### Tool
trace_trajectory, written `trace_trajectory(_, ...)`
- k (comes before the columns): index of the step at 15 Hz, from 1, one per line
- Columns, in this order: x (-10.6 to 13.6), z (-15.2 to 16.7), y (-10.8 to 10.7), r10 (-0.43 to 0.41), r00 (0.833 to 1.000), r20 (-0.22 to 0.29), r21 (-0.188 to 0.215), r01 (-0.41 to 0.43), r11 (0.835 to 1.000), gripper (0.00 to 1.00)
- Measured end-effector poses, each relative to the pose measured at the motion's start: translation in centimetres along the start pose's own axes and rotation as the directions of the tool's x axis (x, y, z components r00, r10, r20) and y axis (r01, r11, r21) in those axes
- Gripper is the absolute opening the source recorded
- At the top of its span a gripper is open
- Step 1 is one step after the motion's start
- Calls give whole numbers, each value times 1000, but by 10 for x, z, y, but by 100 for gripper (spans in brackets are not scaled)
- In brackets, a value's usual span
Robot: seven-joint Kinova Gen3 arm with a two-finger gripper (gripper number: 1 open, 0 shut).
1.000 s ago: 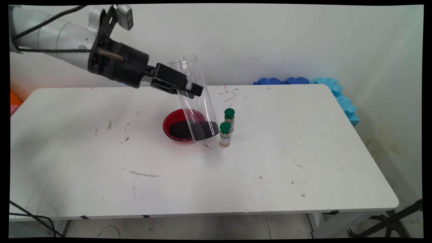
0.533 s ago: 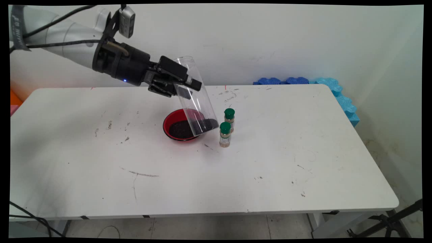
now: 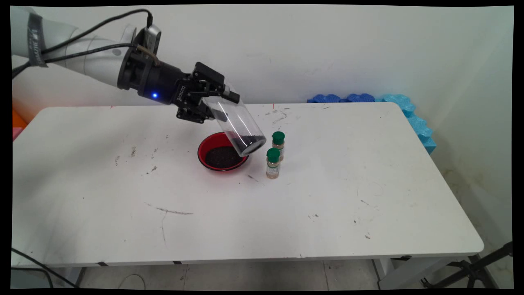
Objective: Pour the black seasoning powder in the red bowl
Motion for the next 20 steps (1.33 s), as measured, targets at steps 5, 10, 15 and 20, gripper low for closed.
trace_trajectory(5, 6, 2, -20, -224, 974, -12, -2, 224, 974, 0)
trace_trajectory(10, 6, 8, -35, -435, 900, -10, -23, 434, 900, 0)
trace_trajectory(15, 7, 14, -48, -563, 826, -1, -45, 563, 825, 0)
trace_trajectory(20, 7, 24, -58, -672, 740, 31, -73, 672, 737, 0)
